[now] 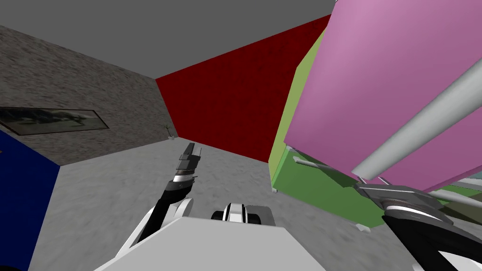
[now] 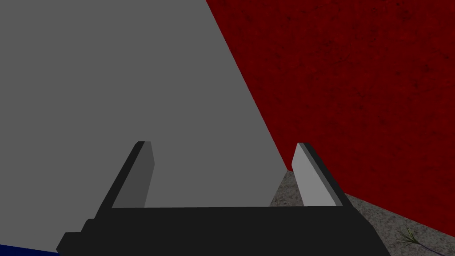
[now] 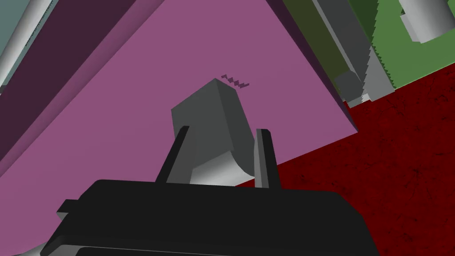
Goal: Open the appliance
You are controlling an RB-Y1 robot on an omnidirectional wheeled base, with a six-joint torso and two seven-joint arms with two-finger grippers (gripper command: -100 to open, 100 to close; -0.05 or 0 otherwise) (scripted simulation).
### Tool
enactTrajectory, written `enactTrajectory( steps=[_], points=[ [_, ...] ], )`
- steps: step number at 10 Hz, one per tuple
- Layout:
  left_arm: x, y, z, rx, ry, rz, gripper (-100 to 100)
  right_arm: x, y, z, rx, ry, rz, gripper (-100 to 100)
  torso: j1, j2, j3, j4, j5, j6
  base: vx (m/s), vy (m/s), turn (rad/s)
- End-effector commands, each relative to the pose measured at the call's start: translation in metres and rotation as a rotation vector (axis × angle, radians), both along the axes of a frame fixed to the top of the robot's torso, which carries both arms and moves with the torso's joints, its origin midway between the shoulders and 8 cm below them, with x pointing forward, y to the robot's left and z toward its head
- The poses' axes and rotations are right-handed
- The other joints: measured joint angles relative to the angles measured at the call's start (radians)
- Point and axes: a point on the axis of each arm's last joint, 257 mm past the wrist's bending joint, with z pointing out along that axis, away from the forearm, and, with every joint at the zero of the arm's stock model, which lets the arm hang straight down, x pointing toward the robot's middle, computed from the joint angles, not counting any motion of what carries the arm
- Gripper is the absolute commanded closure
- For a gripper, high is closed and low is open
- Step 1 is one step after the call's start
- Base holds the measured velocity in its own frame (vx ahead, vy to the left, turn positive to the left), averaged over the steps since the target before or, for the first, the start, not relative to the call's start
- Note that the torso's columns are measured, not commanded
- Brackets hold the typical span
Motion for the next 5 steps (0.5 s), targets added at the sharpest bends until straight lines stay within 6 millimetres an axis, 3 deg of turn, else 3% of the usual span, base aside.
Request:
enactTrajectory(
  steps=[1,3,5],
  points=[
    [0.0,0.0,0.0,0.0,0.0,0.0,0,-0.004,0.001,0.011,0.003,-0.003,-0.012,-100,-0.004,0.0,-0.001,0.001,0.001,-0.002,0.052,0.051,-0.097],
    [0.0,0.0,0.0,0.001,0.0,0.0,0,-0.003,0.007,0.021,0.004,-0.005,-0.004,-100,-0.015,0.008,0.006,0.002,-0.007,0.006,0.02,-0.051,-0.047],
    [0.0,0.0,0.0,0.001,0.0,0.0,0,-0.002,0.014,0.031,0.006,-0.005,0.005,-100,-0.012,0.01,0.007,0.005,-0.004,0.008,0.016,-0.05,-0.066]
  ],
)
